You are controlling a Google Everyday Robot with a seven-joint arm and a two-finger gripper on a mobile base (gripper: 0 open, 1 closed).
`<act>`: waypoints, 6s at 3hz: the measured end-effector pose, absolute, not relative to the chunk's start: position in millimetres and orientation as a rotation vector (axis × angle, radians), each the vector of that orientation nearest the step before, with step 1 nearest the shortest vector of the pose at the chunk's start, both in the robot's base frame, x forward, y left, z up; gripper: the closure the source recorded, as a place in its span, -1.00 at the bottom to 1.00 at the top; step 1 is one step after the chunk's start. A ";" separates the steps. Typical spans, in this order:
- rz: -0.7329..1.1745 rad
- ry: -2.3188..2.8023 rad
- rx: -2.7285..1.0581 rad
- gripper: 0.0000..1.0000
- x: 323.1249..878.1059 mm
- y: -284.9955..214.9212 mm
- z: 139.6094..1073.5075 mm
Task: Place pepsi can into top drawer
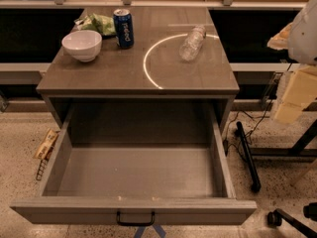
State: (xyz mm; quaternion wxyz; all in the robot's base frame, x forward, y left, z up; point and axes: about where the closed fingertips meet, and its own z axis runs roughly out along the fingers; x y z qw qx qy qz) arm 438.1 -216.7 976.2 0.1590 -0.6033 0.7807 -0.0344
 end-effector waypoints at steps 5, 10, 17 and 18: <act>0.305 1.959 -1.149 -1.00 652.6 -97.5 946.5; 0.475 1.836 -0.932 -1.00 778.6 31.2 915.1; 0.575 1.605 -0.922 0.78 870.8 109.0 931.6; 0.657 1.529 -1.001 1.00 829.2 70.4 954.4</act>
Offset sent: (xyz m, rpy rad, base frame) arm 0.0757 0.0388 -0.0443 0.2845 -0.0381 -0.0862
